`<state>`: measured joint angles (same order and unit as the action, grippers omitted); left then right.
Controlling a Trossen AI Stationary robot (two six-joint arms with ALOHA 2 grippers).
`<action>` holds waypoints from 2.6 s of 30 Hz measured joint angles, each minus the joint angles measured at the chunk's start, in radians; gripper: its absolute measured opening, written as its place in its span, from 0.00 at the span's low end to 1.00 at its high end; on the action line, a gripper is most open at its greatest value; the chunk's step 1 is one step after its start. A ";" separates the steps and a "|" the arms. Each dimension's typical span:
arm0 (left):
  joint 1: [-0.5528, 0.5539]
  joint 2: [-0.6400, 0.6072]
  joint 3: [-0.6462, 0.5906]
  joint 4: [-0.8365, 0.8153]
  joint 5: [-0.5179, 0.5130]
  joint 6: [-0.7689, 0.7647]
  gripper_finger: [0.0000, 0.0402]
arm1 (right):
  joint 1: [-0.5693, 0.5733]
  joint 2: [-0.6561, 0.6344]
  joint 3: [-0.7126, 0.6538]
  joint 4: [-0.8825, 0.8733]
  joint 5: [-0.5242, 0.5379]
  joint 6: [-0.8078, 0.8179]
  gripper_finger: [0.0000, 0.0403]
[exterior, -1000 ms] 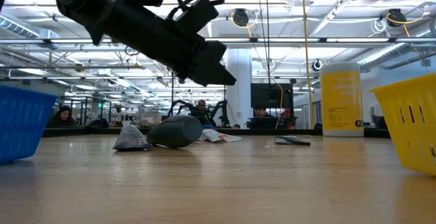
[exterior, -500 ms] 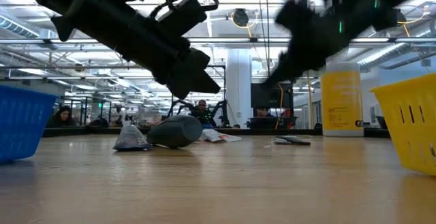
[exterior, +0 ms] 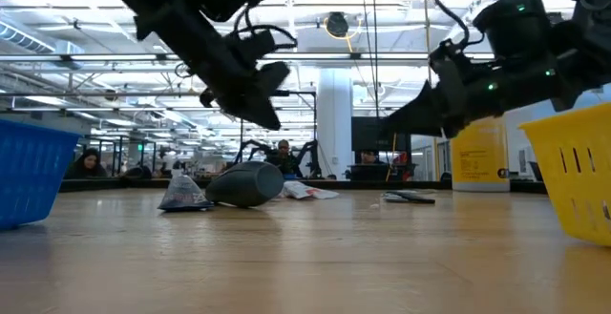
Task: Pick & Place Travel size toiletries
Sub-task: Put the white toothpaste into the blue bin
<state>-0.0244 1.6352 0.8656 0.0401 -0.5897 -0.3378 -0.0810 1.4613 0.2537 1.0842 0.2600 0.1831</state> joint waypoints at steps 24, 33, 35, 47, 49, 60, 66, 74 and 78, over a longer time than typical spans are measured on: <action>0.216 0.131 0.009 -0.096 0.712 0.866 0.61 | 0.148 0.262 0.021 0.205 0.185 -0.017 0.42; 0.247 0.129 0.011 -0.205 0.718 0.775 0.49 | 0.158 0.408 0.023 0.320 0.044 0.046 0.42; 0.251 0.129 0.011 -0.209 0.721 0.737 0.45 | 0.162 0.431 0.023 0.321 0.026 0.039 0.42; 0.212 0.044 0.007 -0.326 0.620 0.483 0.08 | 0.162 0.447 0.030 0.369 0.024 0.041 0.42; 0.196 -0.018 0.020 -0.364 0.598 0.437 0.04 | 0.162 0.447 0.030 0.371 0.025 0.041 0.42; -0.012 -0.312 0.224 -0.731 0.771 -0.422 0.08 | 0.162 0.447 0.030 0.401 0.027 0.025 0.42; -0.347 -0.329 0.225 -0.760 0.592 -0.922 0.06 | 0.151 0.446 0.031 0.480 0.023 -0.034 0.42; -0.670 -0.212 0.224 -0.749 0.501 -1.530 0.04 | 0.108 0.446 0.054 0.482 0.023 -0.001 0.42; -0.738 -0.122 0.224 -0.722 0.429 -1.732 0.11 | 0.108 0.446 0.078 0.482 0.022 0.001 0.42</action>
<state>-0.7620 1.5129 1.0901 -0.6821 -0.1606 -2.0700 0.0266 1.9072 0.3315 1.5662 0.2822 0.1841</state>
